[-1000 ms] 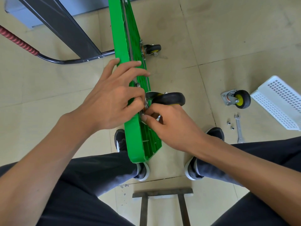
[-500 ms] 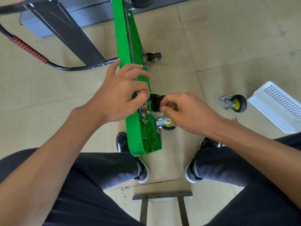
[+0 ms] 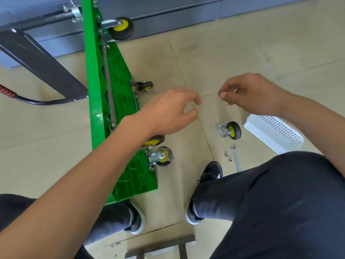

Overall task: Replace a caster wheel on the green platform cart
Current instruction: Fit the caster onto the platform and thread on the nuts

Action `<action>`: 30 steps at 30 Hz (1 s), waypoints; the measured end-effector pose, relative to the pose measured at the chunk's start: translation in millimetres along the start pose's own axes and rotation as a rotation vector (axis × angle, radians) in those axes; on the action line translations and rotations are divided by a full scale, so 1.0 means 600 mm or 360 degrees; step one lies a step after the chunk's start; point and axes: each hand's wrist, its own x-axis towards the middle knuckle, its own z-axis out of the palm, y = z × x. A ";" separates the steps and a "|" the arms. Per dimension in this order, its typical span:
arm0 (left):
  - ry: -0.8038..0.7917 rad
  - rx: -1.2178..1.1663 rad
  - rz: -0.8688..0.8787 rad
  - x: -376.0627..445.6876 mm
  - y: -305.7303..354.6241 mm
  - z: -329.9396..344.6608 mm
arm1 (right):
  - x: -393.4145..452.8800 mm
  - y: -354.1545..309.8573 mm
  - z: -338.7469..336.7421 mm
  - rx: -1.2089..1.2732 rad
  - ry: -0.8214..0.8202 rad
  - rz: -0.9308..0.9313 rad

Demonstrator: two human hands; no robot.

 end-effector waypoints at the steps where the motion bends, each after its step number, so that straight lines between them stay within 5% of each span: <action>1: -0.0031 -0.0029 -0.0002 0.016 0.009 0.012 | 0.000 0.021 -0.009 0.0011 0.0029 0.0046; 13: -0.0373 -0.0240 -0.0123 0.156 0.053 0.211 | -0.006 0.287 0.098 0.0194 0.0057 0.0483; 30: -0.0697 -0.0507 -0.0369 0.170 -0.018 0.441 | 0.021 0.476 0.435 -0.0141 -0.0444 0.0764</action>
